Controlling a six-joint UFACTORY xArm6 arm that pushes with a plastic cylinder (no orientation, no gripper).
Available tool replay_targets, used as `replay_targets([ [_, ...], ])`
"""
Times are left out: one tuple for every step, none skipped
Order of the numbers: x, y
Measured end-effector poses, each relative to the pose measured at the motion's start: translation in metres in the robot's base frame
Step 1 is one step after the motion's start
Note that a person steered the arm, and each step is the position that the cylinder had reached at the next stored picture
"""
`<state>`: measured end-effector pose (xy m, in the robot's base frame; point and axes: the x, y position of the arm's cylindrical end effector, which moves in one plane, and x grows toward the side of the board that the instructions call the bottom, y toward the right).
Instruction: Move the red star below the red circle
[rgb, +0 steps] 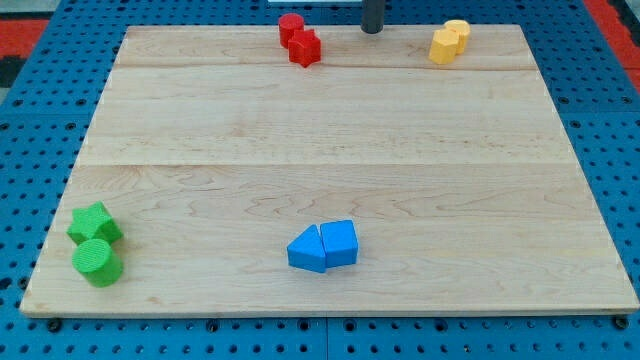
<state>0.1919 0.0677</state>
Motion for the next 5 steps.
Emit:
replay_targets([
  [0.000,-0.034],
  [0.000,-0.063],
  [0.003,-0.065],
  [0.044,-0.075],
  [0.054,-0.062],
])
